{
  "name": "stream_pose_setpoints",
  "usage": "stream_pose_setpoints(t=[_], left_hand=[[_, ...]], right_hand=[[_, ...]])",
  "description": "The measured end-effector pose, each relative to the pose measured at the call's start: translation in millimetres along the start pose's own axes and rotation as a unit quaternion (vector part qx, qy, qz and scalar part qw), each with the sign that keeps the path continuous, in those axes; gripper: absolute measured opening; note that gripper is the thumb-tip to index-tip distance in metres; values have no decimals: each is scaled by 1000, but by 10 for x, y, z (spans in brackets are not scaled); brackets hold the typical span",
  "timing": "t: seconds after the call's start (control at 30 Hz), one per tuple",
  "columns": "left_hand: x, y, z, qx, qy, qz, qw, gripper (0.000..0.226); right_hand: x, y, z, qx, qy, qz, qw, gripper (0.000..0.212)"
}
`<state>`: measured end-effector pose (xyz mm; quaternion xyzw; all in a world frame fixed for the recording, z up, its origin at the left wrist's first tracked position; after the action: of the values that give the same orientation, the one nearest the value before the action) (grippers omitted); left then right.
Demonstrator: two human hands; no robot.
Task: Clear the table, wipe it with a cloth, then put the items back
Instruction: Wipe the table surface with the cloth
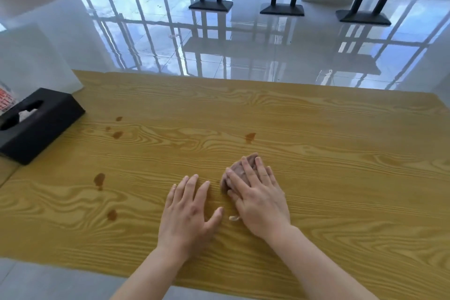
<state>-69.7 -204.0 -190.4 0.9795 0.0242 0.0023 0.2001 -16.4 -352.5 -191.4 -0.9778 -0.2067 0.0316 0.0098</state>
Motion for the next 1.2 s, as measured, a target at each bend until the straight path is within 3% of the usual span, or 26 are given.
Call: stream_pose_setpoints(t=[0.07, 0.13, 0.3, 0.47, 0.53, 0.63, 0.73, 0.83, 1.03, 1.1, 1.2], left_hand=[[74, -157, -92, 23, -2, -9, 1000, 85], [100, -338, -100, 35, -13, -30, 999, 88], [84, -406, -54, 38, -26, -36, 998, 85], [61, -401, -59, 42, -36, -39, 998, 85], [59, -410, -47, 33, -39, -40, 998, 86], [60, -406, -29, 37, -48, -40, 997, 87], [74, -397, -9, 42, -59, -42, 996, 87], [133, -428, 8, 52, -80, -49, 994, 85], [568, -500, -8, 32, -76, -73, 994, 76], [572, -498, 27, 52, -77, -63, 994, 75], [552, -482, 25, 50, -68, -61, 995, 75]], right_hand=[[-164, -269, 14, -2, 3, -79, 997, 53], [-68, -240, 26, -15, 0, -91, 996, 55], [382, -53, -9, -12, 0, 36, 999, 56], [-242, -289, 32, -25, 3, -110, 994, 54], [-182, 137, 61, -40, -15, -76, 996, 62], [230, 957, 34, -47, -29, 100, 993, 64], [742, 1195, -1, -5, -44, 189, 981, 59], [1035, 945, -22, 2, -47, 171, 984, 57], [323, 386, 0, -37, -15, -48, 998, 59], [412, 632, 3, -43, -27, -11, 999, 62], [897, 896, -6, -30, -37, 116, 992, 59]])
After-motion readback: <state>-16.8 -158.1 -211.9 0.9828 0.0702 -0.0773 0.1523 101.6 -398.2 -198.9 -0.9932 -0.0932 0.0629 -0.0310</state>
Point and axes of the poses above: each hand's wrist, its own x-axis towards the middle knuckle, its own z-axis out of the palm, y = z × x, the point moved 10 cm from there along x, towards the middle knuckle, and after that the axes turned 11 degrees about -x, right-handed, at the moved point
